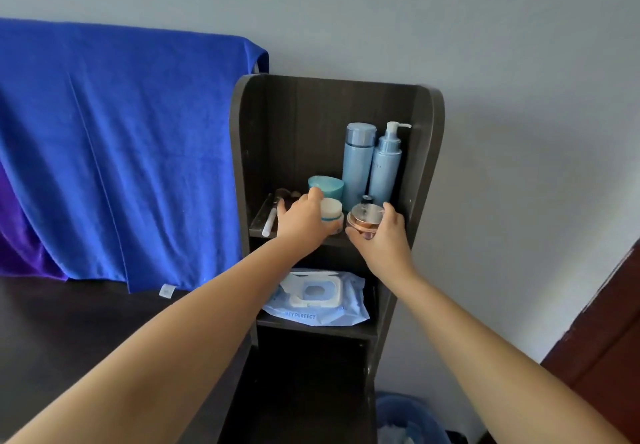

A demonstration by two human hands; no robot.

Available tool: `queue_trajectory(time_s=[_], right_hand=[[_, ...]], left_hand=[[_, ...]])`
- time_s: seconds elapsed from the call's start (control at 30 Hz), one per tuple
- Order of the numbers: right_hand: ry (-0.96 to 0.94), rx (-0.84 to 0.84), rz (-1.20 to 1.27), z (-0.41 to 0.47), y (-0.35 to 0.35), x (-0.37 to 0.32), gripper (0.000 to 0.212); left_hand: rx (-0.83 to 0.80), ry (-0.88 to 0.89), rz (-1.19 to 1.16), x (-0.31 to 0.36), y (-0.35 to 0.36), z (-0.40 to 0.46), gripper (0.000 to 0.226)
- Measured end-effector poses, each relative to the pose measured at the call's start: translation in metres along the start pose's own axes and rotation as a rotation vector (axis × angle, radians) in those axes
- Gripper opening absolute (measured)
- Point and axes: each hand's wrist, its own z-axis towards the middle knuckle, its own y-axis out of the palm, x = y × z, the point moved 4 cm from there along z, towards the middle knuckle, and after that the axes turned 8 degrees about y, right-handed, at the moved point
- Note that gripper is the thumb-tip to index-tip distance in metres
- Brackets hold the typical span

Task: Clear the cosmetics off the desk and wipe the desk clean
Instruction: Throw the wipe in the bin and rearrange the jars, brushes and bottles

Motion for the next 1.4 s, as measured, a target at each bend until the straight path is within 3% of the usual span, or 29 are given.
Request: queue_trajectory(time_s=[0.23,0.4,0.57,0.73,0.83,1.0,1.2,1.4], right_hand=[[-0.114,-0.04,0.214,-0.036,-0.025,-0.005,0.079],[-0.198,-0.268,0.239,-0.087,-0.021,-0.02,0.078],[-0.223,-0.499,0.203,-0.125,0.062,-0.033,0.076],[-0.01,-0.649,0.24,-0.145,0.183,-0.029,0.064],[0.154,-0.589,0.243,-0.146,0.257,-0.019,0.047],[0.416,-0.369,0.147,-0.126,0.35,0.005,0.052],[0.401,-0.163,-0.016,-0.111,0.391,0.02,0.07],[0.365,-0.24,-0.095,-0.12,0.394,0.029,0.083]], left_hand=[[0.196,0.173,-0.143,0.007,-0.03,-0.028,0.051],[0.212,0.125,-0.304,-0.036,-0.06,-0.096,0.054],[0.208,-0.013,-0.304,-0.115,-0.072,-0.153,0.053],[0.128,-0.196,-0.305,-0.224,-0.041,-0.171,0.053],[-0.001,-0.255,-0.271,-0.284,-0.005,-0.172,0.054],[-0.121,-0.285,-0.292,-0.356,0.046,-0.151,0.052],[-0.233,-0.266,-0.274,-0.395,0.085,-0.129,0.051],[-0.257,-0.241,-0.277,-0.402,0.092,-0.135,0.059]])
